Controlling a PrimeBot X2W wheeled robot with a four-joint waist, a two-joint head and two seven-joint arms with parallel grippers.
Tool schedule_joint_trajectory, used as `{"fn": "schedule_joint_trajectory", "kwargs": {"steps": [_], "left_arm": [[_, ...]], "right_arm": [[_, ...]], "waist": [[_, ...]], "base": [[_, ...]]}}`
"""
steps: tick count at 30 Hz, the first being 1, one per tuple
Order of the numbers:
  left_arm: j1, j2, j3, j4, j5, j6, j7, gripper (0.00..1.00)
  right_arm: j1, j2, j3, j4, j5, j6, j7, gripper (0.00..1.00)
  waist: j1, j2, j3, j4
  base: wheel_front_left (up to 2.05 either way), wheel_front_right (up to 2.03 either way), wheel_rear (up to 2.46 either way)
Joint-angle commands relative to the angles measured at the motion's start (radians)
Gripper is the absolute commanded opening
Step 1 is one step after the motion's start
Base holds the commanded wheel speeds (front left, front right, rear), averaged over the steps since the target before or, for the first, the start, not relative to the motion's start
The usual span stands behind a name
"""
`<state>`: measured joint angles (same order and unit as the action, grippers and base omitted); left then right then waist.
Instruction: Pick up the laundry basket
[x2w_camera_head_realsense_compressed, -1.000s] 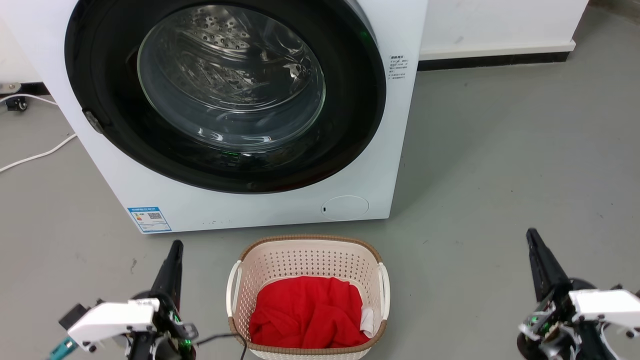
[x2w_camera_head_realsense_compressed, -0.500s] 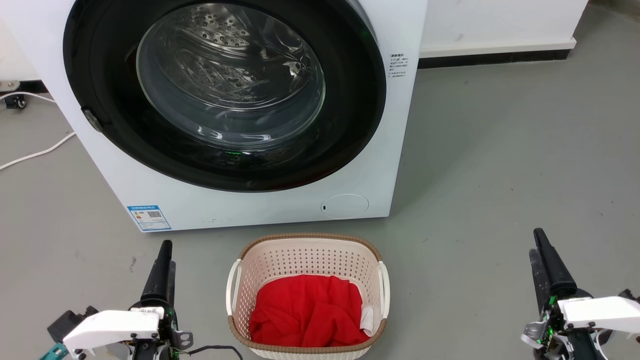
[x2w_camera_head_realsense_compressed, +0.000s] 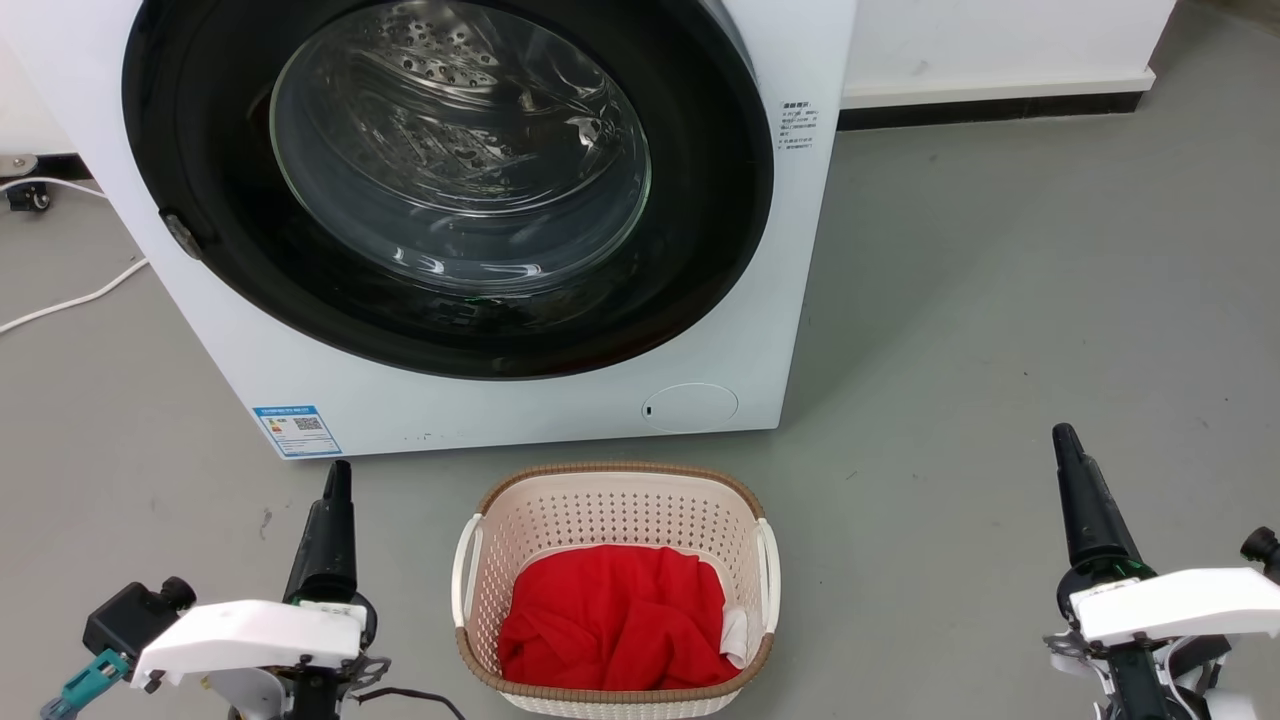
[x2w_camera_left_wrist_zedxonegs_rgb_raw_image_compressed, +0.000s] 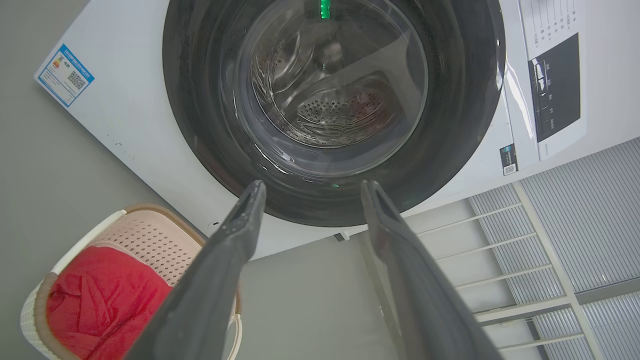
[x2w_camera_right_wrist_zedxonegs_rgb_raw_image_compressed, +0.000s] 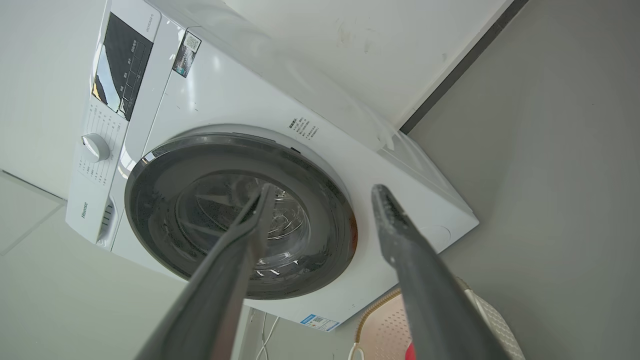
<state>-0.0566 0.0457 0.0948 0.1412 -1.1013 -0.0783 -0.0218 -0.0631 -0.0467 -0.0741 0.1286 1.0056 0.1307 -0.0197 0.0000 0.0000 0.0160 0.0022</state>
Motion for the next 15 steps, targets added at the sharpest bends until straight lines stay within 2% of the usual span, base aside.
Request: {"fn": "schedule_joint_trajectory", "kwargs": {"steps": [1, 15], "left_arm": [[-0.004, 0.004, -0.005, -0.022, 0.037, 0.004, -0.009, 1.00], [0.015, 0.004, -0.018, -0.044, 0.261, 0.033, -0.058, 1.00]], "right_arm": [[-0.008, -0.003, 0.003, -0.025, -0.042, 0.000, -0.010, 1.00], [0.010, -0.003, 0.019, -0.057, -0.292, 0.000, -0.060, 1.00]], "waist": [[0.0000, 0.0000, 0.001, 0.000], [0.0000, 0.0000, 0.005, 0.000]], "base": [[0.00, 0.00, 0.00], [0.00, 0.00, 0.00]]}}
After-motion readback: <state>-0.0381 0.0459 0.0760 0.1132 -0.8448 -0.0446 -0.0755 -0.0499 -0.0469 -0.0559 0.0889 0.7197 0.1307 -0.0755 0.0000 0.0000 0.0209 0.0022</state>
